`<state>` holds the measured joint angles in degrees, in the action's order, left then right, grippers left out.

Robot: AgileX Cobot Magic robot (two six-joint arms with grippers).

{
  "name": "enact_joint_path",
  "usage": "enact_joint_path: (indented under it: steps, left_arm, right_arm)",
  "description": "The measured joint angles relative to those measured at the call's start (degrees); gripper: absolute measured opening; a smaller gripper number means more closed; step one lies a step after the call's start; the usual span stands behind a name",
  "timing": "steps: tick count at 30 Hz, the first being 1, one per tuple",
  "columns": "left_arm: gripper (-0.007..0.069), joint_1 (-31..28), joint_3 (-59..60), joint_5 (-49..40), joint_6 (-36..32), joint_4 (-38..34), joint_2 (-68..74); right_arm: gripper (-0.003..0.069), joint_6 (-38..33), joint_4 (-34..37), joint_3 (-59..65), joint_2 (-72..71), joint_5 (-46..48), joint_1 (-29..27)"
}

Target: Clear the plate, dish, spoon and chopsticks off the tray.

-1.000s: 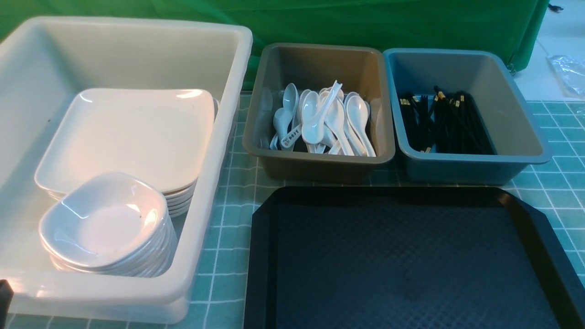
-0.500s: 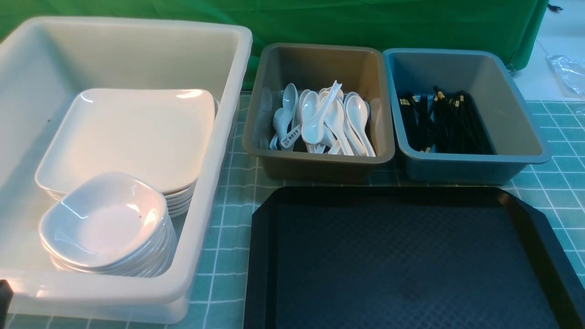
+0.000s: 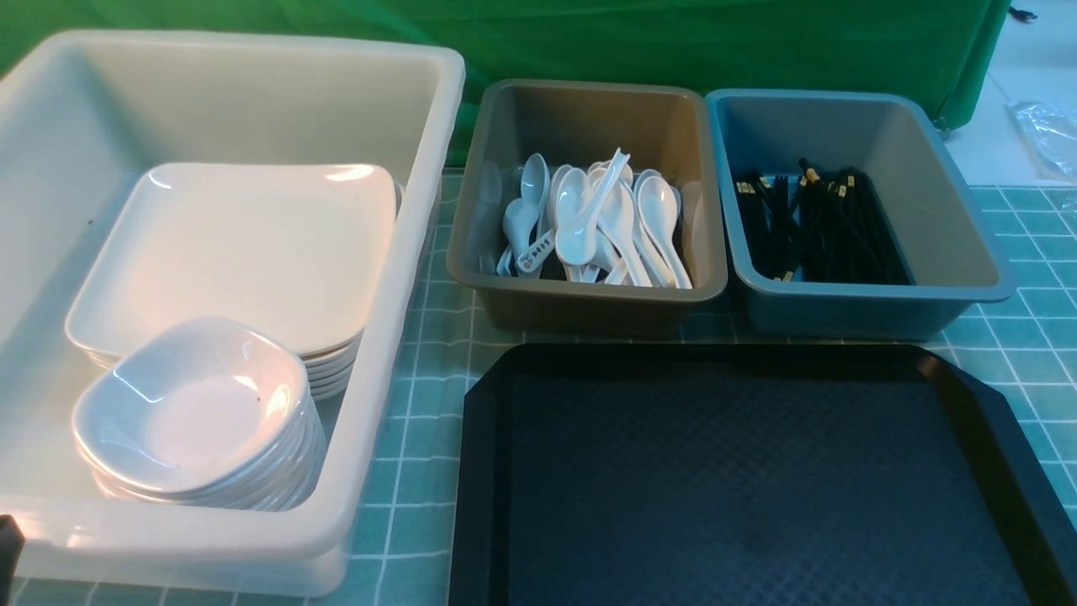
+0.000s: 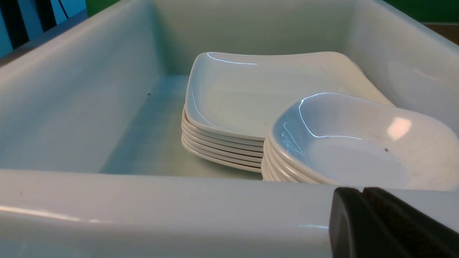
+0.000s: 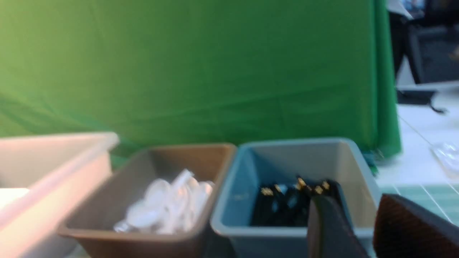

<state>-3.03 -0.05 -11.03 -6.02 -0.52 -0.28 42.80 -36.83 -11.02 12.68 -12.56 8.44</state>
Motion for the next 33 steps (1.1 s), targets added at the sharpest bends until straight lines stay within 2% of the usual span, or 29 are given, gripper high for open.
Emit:
enact_joint_path:
  steps: [2,4,6,9,12,17,23,27,30,33]
  left_arm:
    - [0.0017,0.0,0.0,0.0,0.0,0.0,0.0]
    - [0.0017,0.0,0.0,0.0,0.0,0.0,0.0]
    - [0.0017,0.0,0.0,0.0,0.0,0.0,0.0]
    - [0.0017,-0.1,0.0,0.0,0.0,0.0,0.0]
    - [0.0017,0.0,0.0,0.0,0.0,0.0,0.0]
    - [0.0017,0.0,0.0,0.0,0.0,0.0,0.0]
    - [0.0017,0.0,0.0,0.0,0.0,0.0,0.0]
    - [0.0017,0.0,0.0,0.0,0.0,0.0,0.0]
    - [0.0017,0.0,0.0,0.0,0.0,0.0,0.0]
    - [0.0017,0.0,0.0,0.0,0.0,0.0,0.0]
  right_arm:
    - [0.0237,0.0,0.1,0.0,0.0,-1.3,0.0]
    - [0.0237,-2.0,3.2,0.0,0.0,-2.8,0.0]
    - [0.0237,-8.1,13.1,0.0,0.0,-3.9,0.0]
    - [0.0237,-23.8,32.0,0.0,0.0,-3.9,0.0]
    - [0.0237,-32.9,38.3,0.1,0.0,-2.8,-0.2]
    - [0.0239,-37.4,40.5,0.3,0.0,-0.1,-0.2]
    - [0.0239,-48.1,40.8,1.0,-1.2,14.7,-0.7]
    - [0.0239,-53.4,40.8,4.7,-4.2,17.3,-4.4]
    - [0.0240,-54.9,40.8,9.2,-7.2,18.4,-8.3]
    - [0.0239,-55.7,40.7,11.1,-11.3,23.5,-11.5]
